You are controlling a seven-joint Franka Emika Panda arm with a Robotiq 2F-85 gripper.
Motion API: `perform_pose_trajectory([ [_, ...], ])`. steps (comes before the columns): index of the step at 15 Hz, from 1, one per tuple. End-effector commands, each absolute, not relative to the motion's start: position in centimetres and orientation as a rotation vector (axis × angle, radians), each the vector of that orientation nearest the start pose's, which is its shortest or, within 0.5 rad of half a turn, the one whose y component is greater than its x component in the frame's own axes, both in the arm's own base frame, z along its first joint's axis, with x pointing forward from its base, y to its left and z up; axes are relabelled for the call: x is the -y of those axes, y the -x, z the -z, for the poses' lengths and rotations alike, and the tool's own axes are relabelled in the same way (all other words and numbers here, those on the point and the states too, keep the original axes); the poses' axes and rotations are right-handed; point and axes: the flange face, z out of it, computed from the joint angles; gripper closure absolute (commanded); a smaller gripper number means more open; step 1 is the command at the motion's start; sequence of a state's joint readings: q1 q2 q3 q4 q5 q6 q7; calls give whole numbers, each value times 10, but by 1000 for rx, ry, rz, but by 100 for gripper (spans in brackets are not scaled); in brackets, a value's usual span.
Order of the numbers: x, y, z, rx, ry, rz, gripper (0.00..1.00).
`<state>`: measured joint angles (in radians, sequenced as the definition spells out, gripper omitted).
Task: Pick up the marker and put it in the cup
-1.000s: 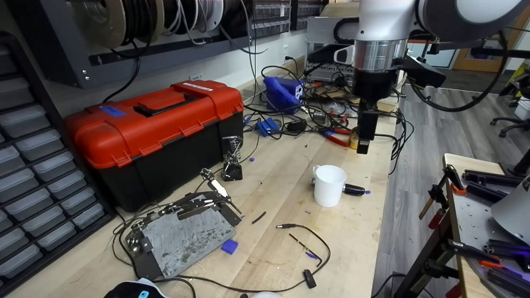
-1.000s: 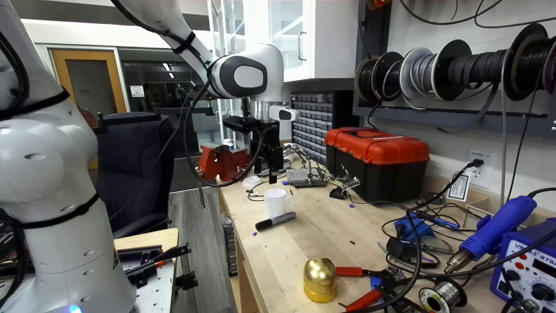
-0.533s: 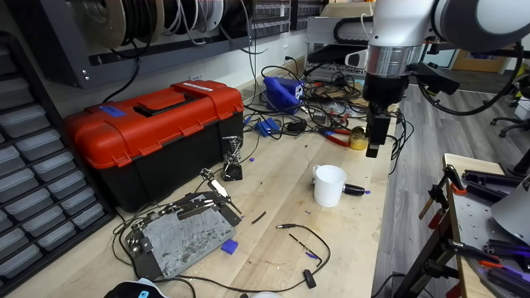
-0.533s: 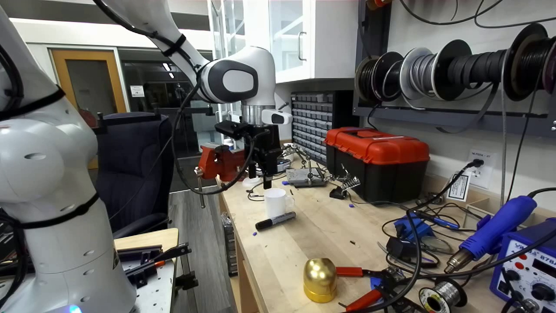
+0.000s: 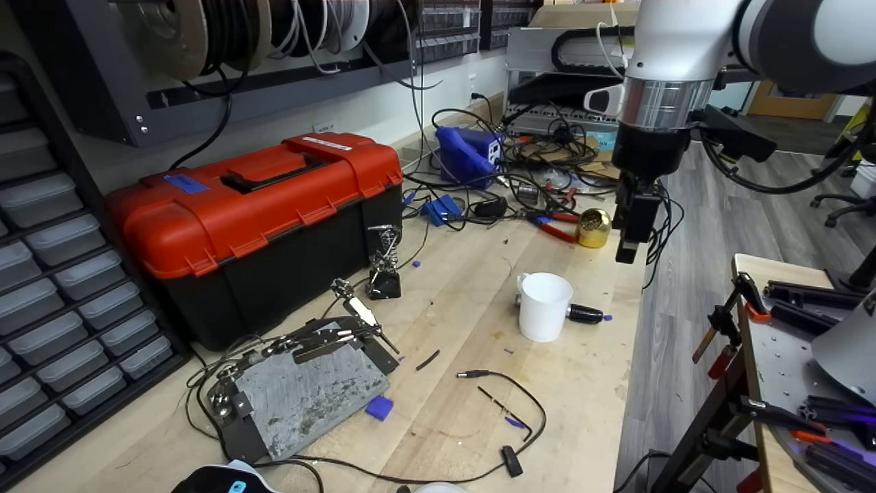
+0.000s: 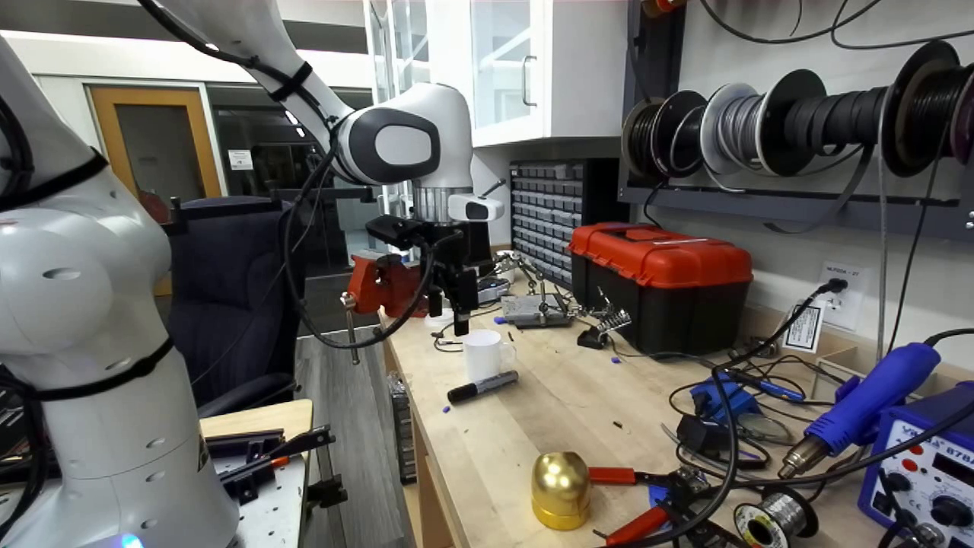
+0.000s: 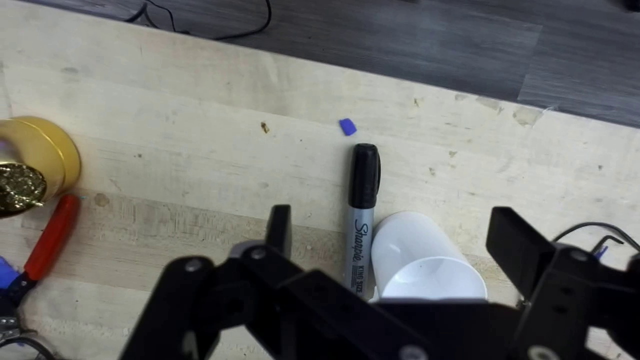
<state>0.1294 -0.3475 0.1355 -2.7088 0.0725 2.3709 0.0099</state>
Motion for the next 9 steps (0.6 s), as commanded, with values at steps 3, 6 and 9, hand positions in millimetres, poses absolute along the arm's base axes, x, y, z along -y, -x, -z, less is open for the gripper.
perform_pose_trajectory([
  [3,-103,-377,-320,331,3129,11,0],
  [6,-105,-379,-307,340,3118,14,0],
  [9,-106,-382,-297,352,3115,44,0],
])
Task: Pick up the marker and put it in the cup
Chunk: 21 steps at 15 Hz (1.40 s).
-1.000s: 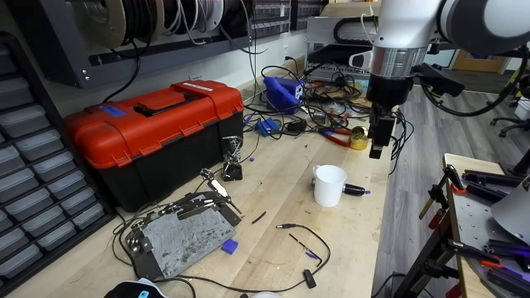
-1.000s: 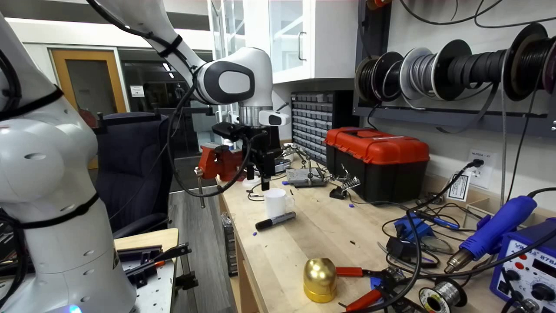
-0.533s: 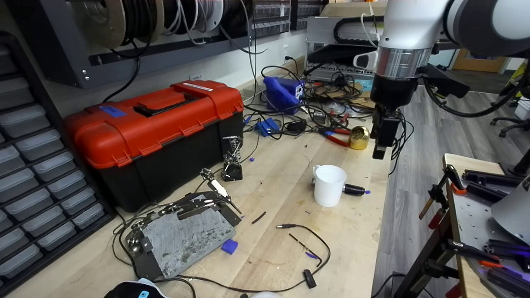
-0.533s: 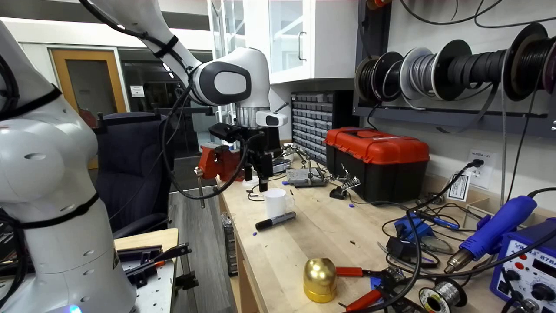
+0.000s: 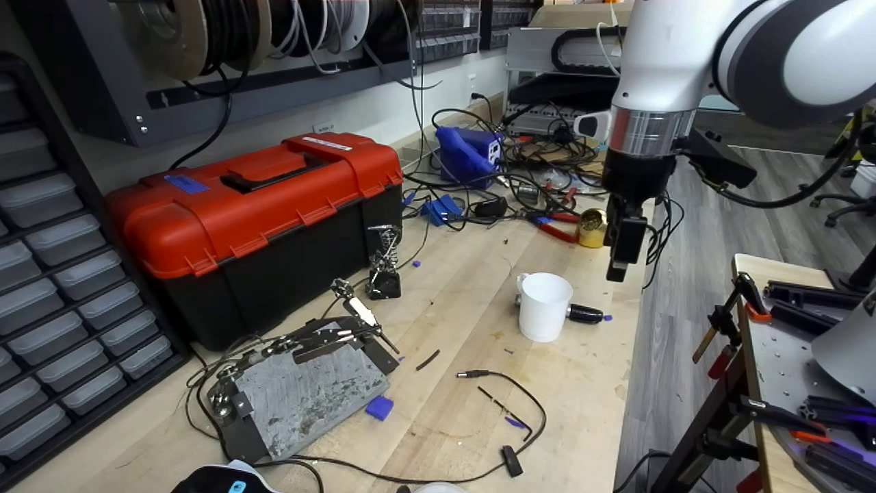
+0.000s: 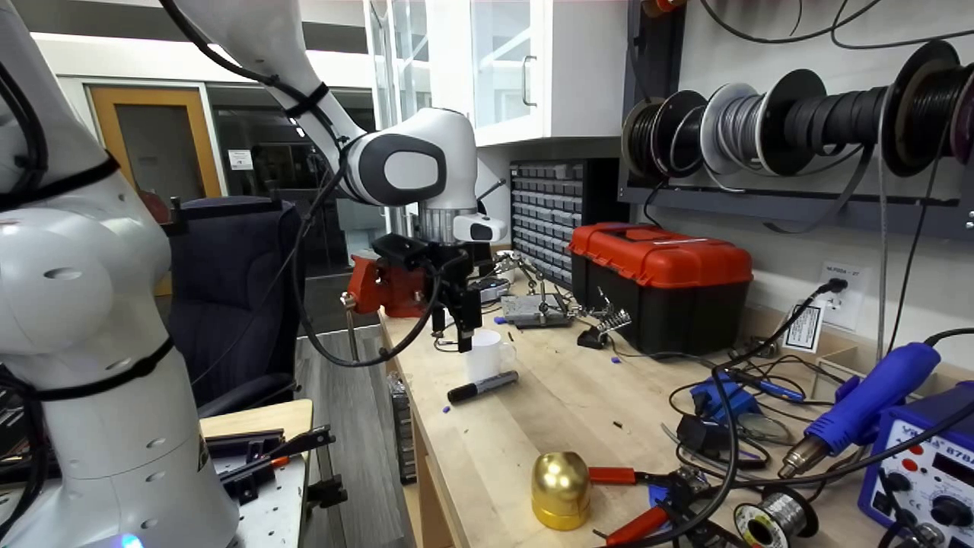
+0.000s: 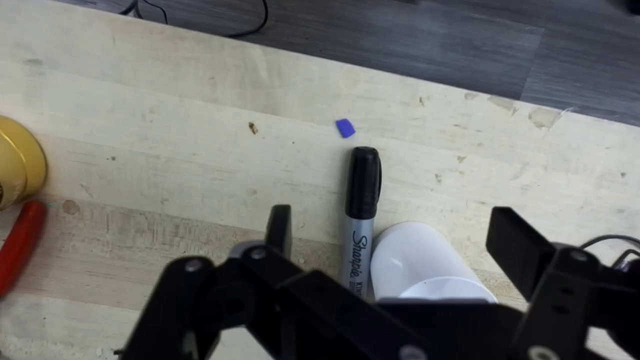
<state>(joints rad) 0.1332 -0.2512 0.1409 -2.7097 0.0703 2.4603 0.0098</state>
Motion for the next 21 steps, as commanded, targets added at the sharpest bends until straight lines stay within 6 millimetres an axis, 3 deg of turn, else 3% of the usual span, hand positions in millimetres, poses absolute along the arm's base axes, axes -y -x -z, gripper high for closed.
perform_pose_trajectory([
  [1,-106,-382,-294,354,3115,57,0],
  [11,-104,-384,-257,408,3098,91,0],
  [21,-106,-384,-235,471,3074,105,0],
])
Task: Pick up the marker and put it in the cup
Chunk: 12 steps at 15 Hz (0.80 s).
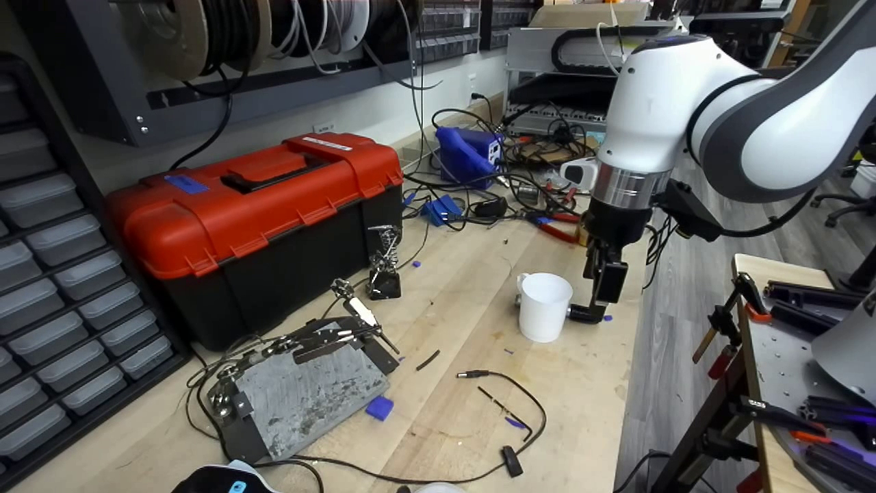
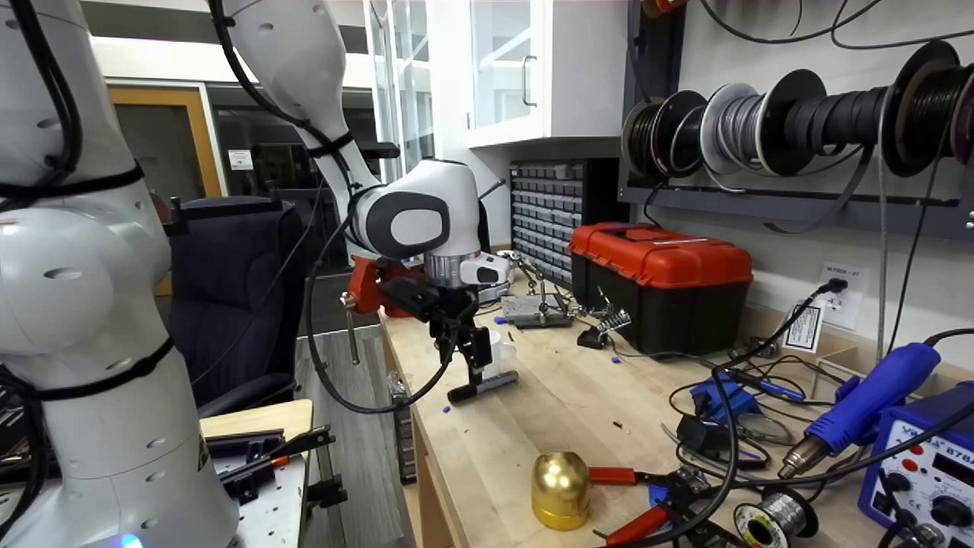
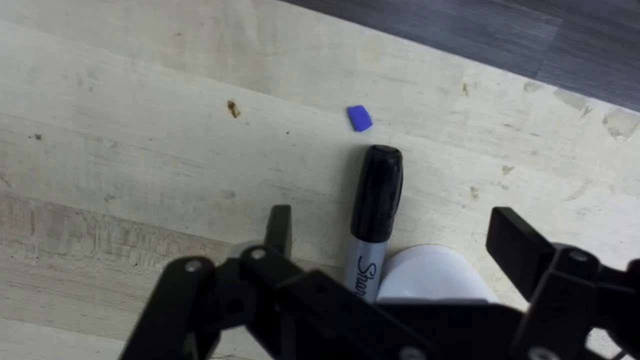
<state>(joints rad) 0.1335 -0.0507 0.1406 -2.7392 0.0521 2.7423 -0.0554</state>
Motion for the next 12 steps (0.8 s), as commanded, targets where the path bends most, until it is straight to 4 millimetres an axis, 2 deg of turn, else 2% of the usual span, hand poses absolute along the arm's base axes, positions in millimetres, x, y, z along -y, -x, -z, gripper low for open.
perform_pose_trajectory([
  [1,-107,-383,-232,480,3070,99,0],
  [12,-111,-379,-212,548,3024,59,0],
])
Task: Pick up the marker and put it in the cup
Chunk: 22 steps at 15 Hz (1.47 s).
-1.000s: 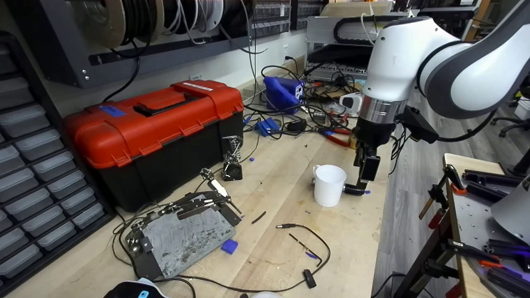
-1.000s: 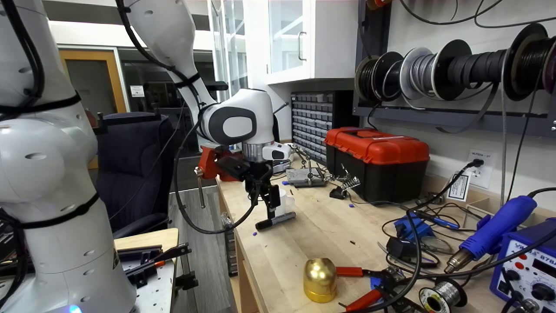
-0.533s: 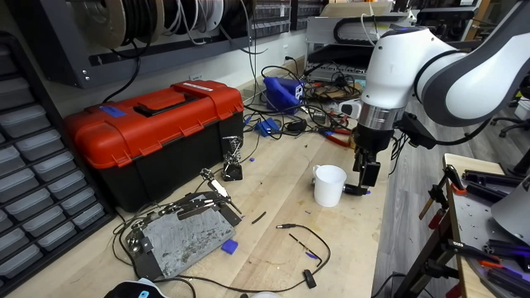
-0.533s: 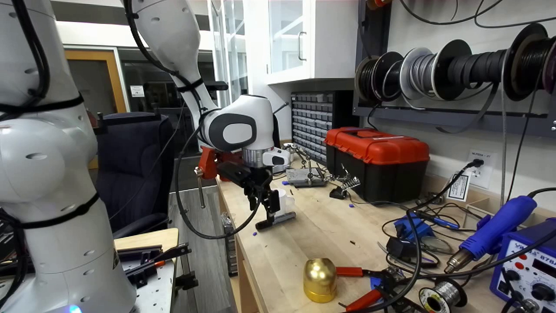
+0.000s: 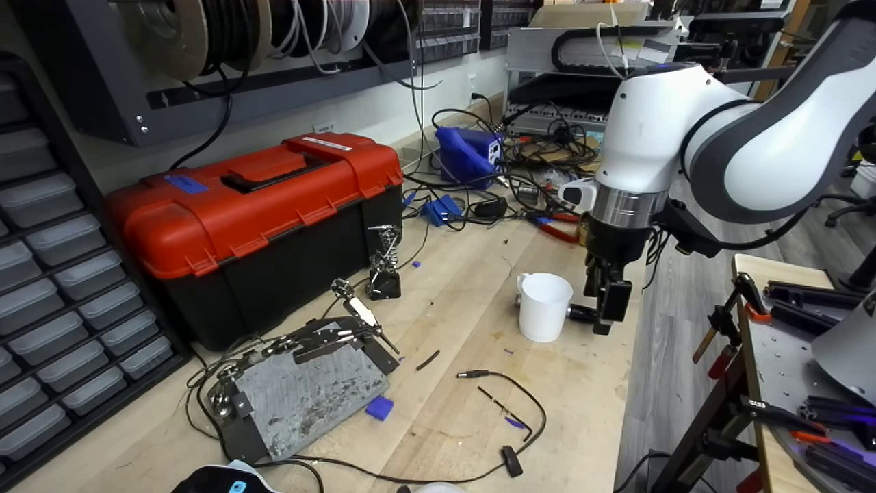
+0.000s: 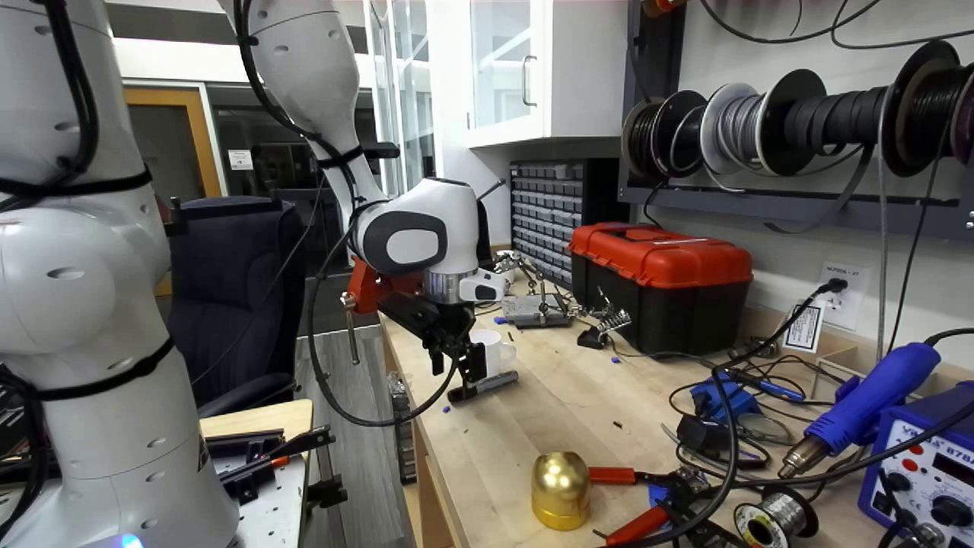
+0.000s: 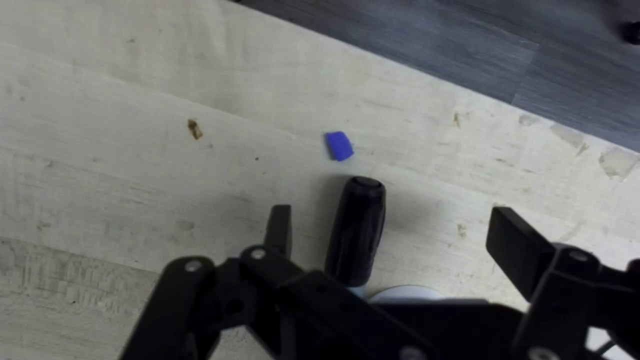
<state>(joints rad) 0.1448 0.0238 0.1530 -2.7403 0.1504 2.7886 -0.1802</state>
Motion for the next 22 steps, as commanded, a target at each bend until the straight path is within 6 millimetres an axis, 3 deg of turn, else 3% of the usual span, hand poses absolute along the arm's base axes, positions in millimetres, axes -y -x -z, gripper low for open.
perform_pose_trajectory([
  [1,-111,-379,-210,553,3024,56,0],
  [11,-108,-388,-190,582,3036,11,0],
  [17,-103,-403,-203,523,3088,122,0],
  [18,-102,-404,-203,516,3093,118,25],
  [19,-101,-404,-203,506,3098,114,26],
  [22,-100,-401,-201,469,3107,97,47],
])
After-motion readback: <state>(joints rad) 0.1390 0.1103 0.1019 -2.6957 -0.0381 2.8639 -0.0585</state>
